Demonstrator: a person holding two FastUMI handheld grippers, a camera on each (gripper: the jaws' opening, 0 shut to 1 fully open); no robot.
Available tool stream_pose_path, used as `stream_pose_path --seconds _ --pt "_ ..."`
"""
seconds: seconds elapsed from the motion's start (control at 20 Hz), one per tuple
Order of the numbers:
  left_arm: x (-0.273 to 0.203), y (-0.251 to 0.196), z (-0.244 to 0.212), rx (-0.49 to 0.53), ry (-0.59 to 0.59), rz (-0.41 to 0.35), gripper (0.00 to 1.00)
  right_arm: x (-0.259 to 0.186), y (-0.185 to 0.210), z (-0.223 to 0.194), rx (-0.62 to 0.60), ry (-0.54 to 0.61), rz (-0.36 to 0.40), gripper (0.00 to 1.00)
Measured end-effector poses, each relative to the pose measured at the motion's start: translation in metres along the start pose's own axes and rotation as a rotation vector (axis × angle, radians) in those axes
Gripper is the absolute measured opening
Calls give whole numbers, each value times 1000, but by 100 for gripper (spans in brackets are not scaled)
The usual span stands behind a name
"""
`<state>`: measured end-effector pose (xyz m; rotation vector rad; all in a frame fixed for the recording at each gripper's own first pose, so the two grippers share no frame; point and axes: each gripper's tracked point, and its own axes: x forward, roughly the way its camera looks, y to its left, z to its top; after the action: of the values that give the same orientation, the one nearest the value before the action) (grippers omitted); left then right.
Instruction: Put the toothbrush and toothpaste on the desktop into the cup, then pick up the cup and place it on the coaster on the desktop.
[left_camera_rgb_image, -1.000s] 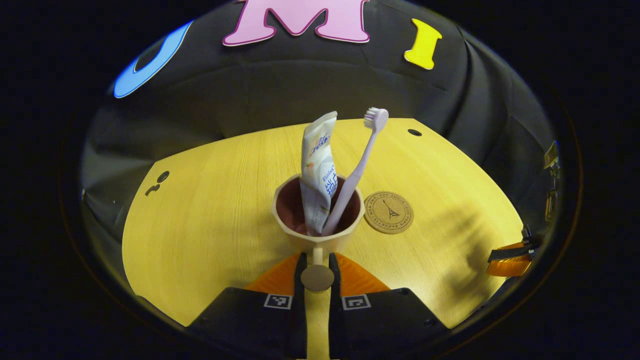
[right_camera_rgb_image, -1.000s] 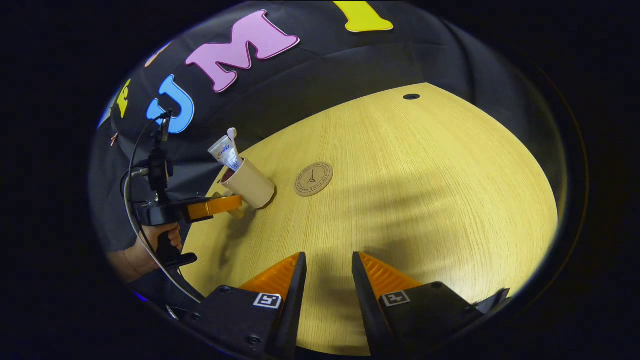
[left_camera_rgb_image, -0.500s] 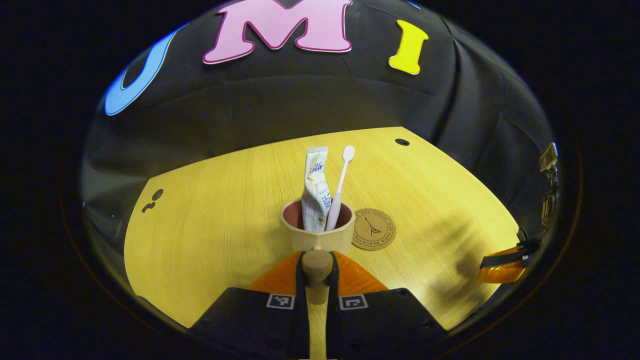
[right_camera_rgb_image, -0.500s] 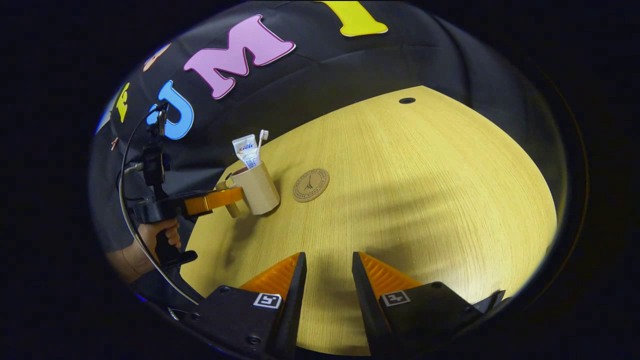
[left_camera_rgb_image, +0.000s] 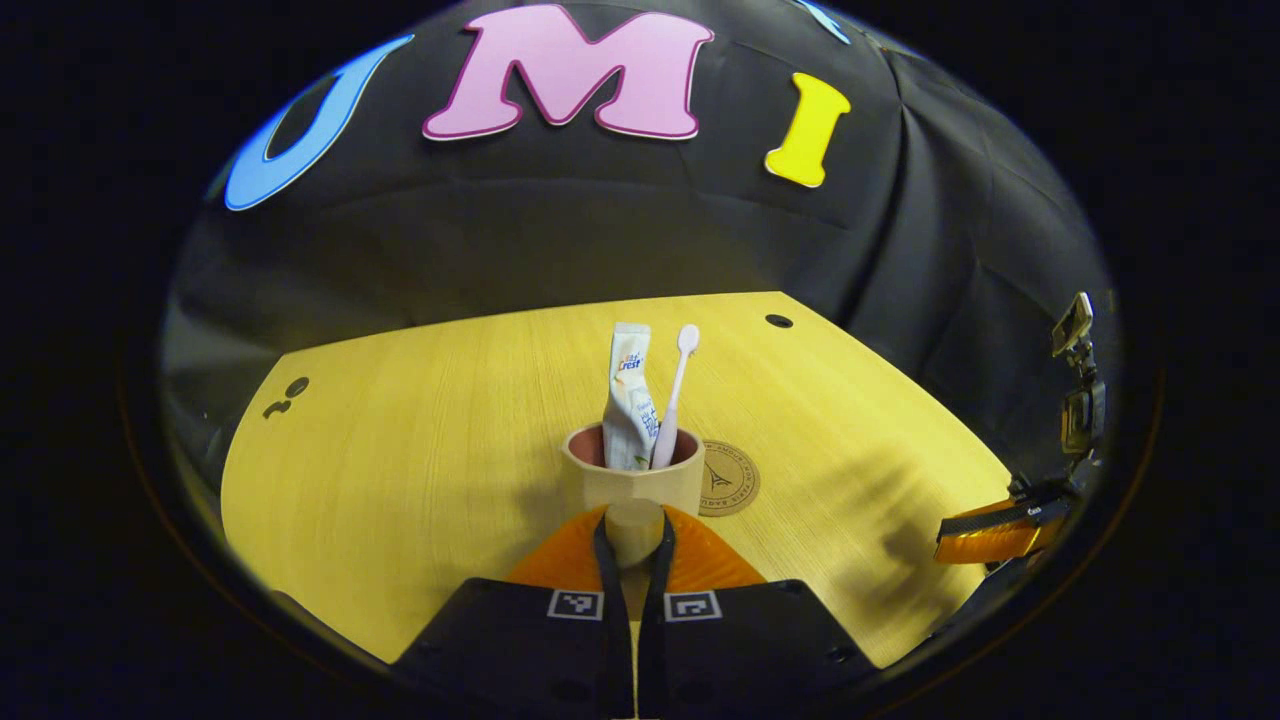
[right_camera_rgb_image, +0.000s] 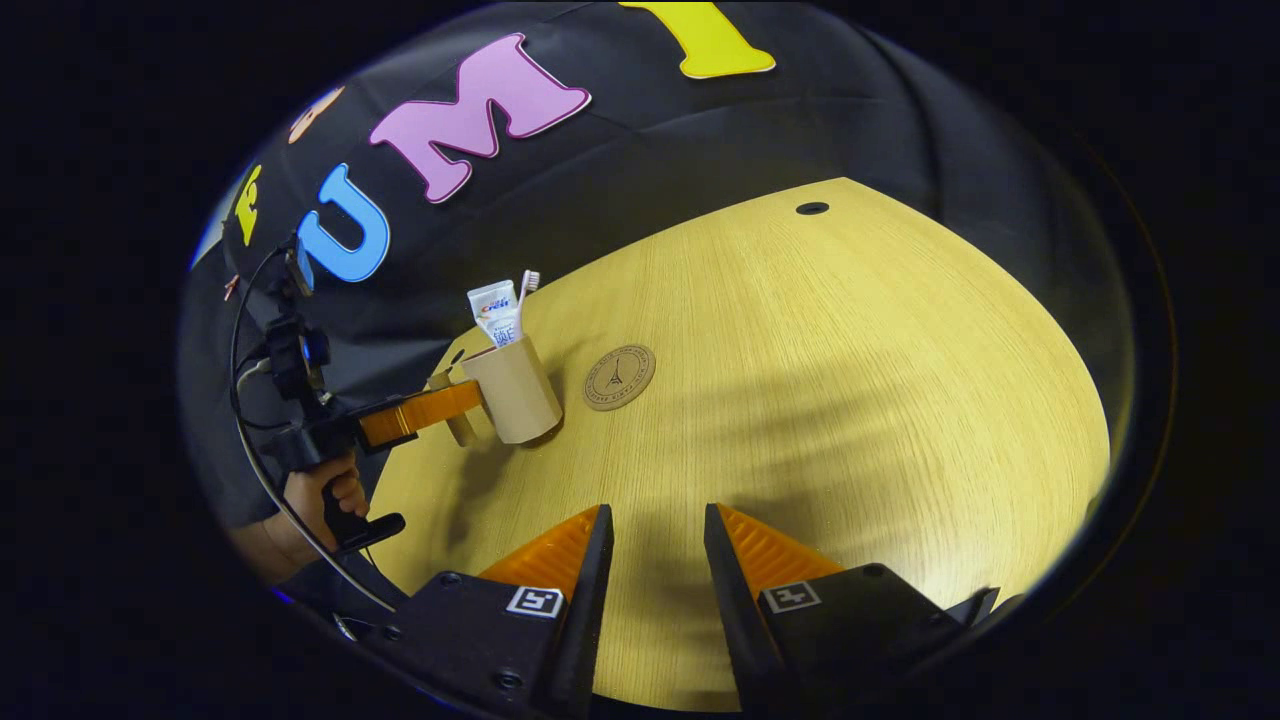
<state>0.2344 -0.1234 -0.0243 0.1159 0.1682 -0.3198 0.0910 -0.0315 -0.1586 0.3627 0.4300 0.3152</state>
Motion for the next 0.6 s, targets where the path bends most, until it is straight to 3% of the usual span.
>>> stream_pose_path --seconds 0.25,0.6 --pt "-8 3 -27 -60 89 17 7 -1 7 -4 -13 6 15 57" --pt "-10 4 -41 -63 264 32 7 -7 1 4 4 -14 12 57"
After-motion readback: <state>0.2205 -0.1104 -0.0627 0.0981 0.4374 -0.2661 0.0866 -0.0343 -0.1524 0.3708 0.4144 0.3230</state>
